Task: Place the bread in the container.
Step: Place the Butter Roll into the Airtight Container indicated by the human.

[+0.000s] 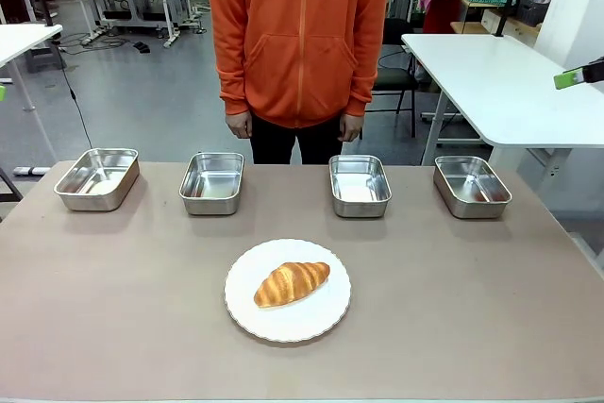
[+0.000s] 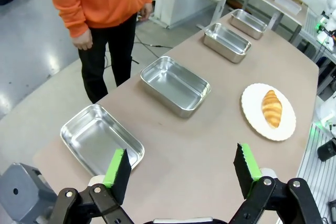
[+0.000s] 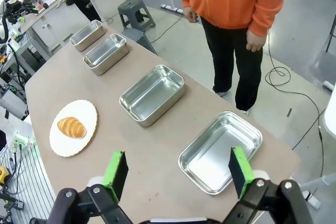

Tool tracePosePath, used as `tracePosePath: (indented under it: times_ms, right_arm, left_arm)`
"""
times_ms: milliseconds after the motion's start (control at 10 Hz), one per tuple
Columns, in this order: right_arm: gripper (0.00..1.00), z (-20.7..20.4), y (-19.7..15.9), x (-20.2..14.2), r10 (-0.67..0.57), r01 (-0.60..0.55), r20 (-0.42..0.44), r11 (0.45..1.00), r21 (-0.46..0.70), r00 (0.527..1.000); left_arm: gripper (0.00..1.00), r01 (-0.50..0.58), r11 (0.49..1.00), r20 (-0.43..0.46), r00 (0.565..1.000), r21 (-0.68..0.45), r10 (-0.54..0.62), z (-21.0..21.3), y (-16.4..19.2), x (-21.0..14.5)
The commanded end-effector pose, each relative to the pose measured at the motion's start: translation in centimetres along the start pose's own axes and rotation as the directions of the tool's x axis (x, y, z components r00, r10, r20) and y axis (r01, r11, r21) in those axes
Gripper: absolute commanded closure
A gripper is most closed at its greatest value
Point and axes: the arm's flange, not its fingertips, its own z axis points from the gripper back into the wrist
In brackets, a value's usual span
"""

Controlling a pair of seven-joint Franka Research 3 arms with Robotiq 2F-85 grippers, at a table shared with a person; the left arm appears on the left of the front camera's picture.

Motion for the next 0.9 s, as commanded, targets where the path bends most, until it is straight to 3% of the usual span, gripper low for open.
tracePosePath:
  times_ms: [0, 800]
  right_arm:
    - [0.00, -0.08, 0.05, 0.16, 0.004, -0.004, 0.005, 1.000, -0.008, 1.000]
    - [0.00, -0.08, 0.05, 0.16, 0.004, -0.004, 0.005, 1.000, -0.008, 1.000]
  left_arm:
    - [0.00, 0.001, 1.000, 0.003, 1.000, 0.001, -0.001, 0.09, -0.01, -0.02]
    - [0.00, 0.001, 1.000, 0.003, 1.000, 0.001, -0.001, 0.09, -0.01, -0.02]
